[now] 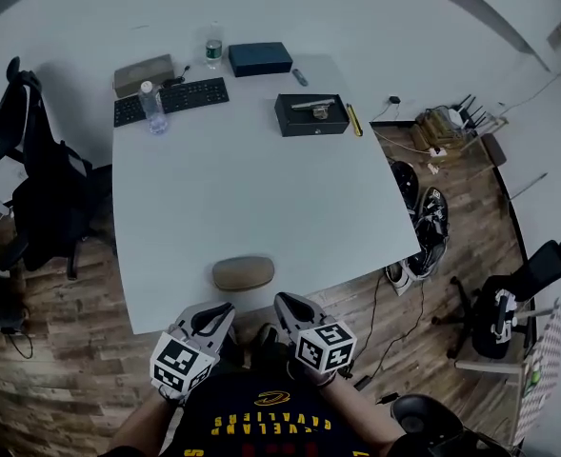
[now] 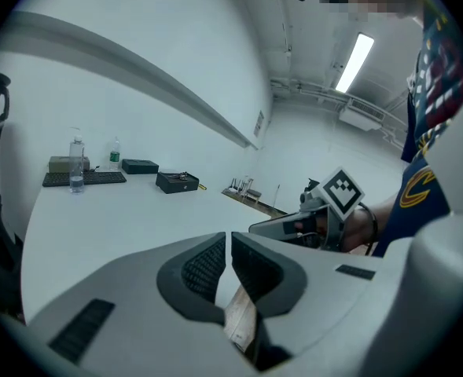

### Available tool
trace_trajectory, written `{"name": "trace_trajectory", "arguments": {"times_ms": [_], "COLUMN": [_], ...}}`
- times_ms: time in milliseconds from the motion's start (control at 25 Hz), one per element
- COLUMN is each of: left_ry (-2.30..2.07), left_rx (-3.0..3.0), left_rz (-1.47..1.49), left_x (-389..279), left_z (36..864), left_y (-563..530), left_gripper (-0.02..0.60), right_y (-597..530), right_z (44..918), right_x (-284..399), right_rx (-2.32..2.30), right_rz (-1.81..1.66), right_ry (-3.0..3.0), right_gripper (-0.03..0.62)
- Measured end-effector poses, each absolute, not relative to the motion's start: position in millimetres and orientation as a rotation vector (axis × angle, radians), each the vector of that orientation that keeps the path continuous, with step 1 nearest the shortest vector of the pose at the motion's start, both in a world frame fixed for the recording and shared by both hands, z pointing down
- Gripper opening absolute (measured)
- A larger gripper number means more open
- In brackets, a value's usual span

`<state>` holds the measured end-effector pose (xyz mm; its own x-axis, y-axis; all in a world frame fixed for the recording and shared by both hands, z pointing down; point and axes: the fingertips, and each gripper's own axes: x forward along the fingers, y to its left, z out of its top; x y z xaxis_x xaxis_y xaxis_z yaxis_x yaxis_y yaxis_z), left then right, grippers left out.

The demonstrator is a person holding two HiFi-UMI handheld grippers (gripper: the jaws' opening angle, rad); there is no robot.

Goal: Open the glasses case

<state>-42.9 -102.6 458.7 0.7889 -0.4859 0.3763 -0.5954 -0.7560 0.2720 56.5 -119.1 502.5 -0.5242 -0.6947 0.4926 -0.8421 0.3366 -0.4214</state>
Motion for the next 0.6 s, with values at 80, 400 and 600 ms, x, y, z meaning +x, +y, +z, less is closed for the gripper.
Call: {"name": "trace_trajectory", "arguments": {"times_ms": [80, 400, 600], "left_ry": [-0.828, -0.91, -0.86], "left_rx": [2.614, 2.58, 2.606], "left_rz": [0.444, 0.657, 0.88], "left_x": [-40.0, -30.5, -23.0], "left_z": [465.6, 513.3, 549.0], "left_y": [-113.1, -152.8, -163.2], "left_gripper": [0.017, 0.112, 0.168], "right_y": [-125.7, -148.7, -150.3], "right_z": [507.8, 534.1, 561.7], "right_x": [54.5, 49.2, 30.5], "right_rx": [1.365, 1.209, 1.08], "right_rz": [0.962, 0.968, 0.958], "right_ry": [-2.377, -2.388, -2.347], "right_gripper": [0.025, 0.025, 0.026]}}
